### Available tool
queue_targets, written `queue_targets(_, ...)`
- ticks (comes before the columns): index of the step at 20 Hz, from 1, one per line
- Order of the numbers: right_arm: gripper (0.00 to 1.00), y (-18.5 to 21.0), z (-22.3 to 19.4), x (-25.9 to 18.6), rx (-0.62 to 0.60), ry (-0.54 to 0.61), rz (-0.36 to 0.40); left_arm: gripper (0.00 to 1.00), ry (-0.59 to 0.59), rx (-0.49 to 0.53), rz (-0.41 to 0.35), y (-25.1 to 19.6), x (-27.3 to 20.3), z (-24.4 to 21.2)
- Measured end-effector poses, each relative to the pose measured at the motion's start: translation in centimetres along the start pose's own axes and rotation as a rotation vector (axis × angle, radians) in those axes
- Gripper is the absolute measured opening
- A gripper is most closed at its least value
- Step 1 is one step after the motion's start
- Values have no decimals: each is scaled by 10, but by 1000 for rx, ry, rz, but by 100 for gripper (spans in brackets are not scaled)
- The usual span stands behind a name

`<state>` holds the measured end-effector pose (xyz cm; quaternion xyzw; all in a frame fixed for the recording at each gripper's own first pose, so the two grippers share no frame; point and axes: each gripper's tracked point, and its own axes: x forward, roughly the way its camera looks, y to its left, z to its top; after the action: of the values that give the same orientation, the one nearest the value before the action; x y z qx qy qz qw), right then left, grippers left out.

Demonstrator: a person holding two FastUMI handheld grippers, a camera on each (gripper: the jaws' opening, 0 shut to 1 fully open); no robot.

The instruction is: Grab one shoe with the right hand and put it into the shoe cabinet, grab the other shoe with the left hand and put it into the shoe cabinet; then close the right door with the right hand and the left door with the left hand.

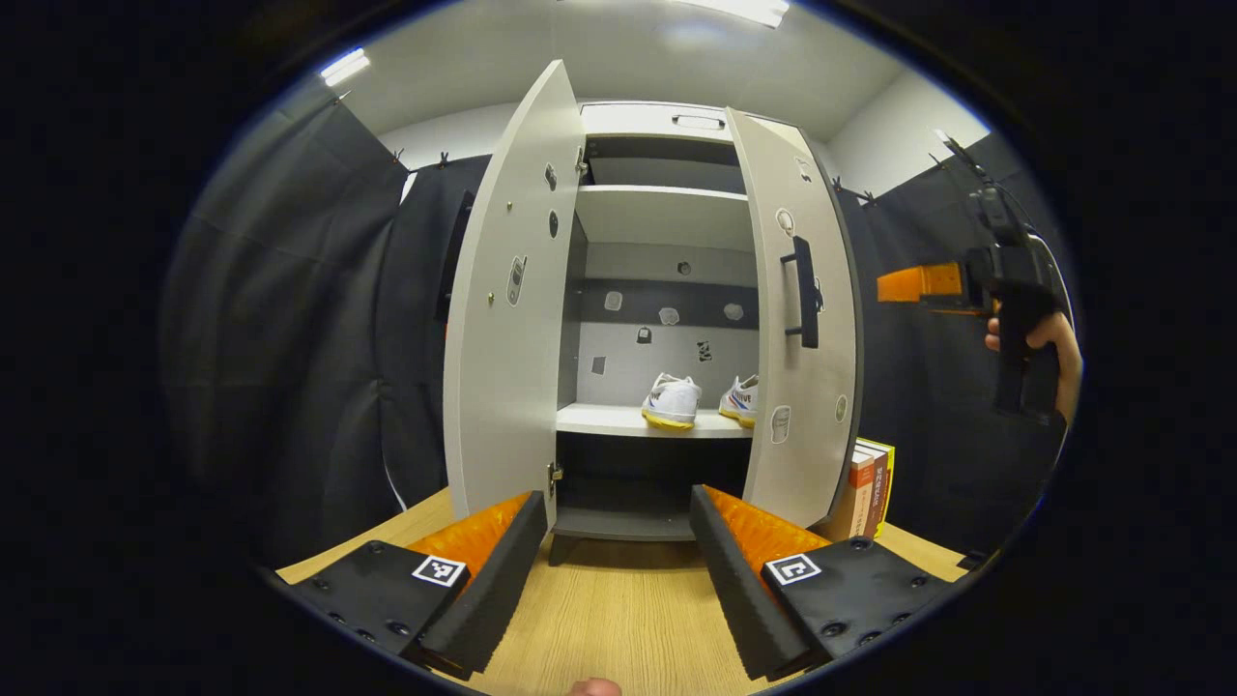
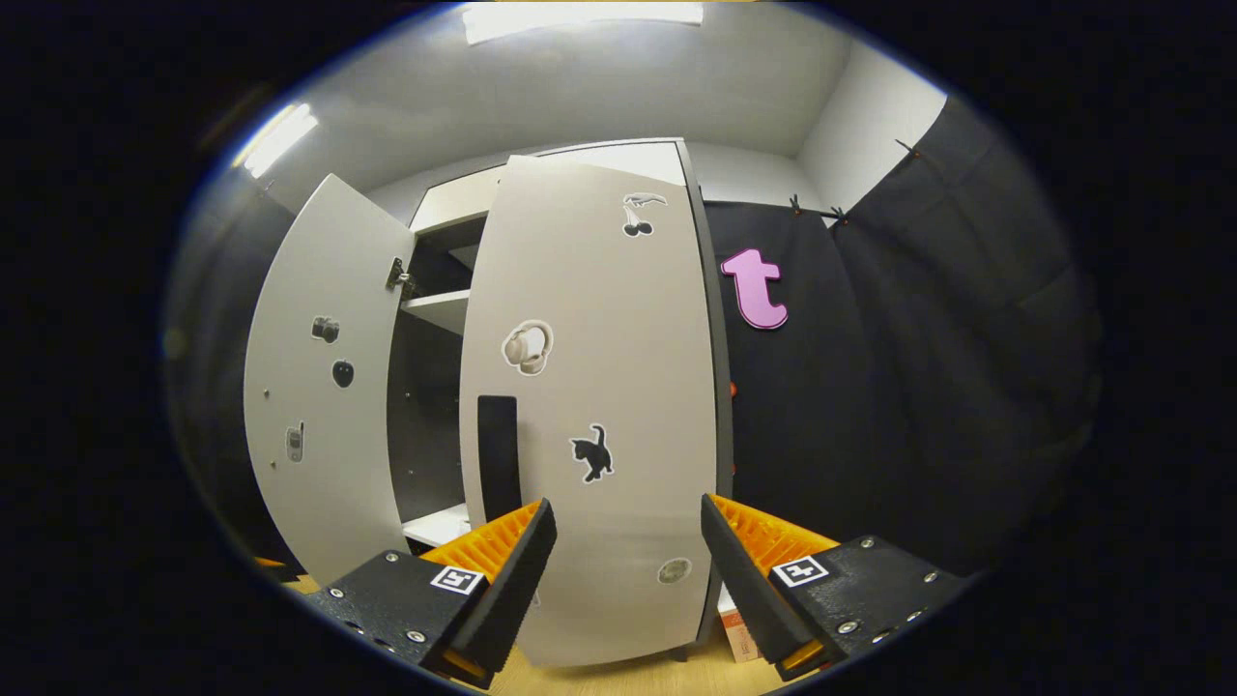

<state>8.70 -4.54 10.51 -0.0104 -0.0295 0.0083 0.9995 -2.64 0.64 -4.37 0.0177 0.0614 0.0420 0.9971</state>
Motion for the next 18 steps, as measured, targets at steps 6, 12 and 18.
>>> queue_targets(6, 93, 6, -59, -70, 17, 1, -29, 97, -20, 4, -16, -8, 1, 9)
queue_targets(12, 93, 8, -104, -99, 38, 50, -63, 99, -40, -16, -39, -19, -1, 16)
queue_targets(18, 93, 29, -122, -110, 57, 67, -29, 94, -108, -131, 26, 17, 2, 59)
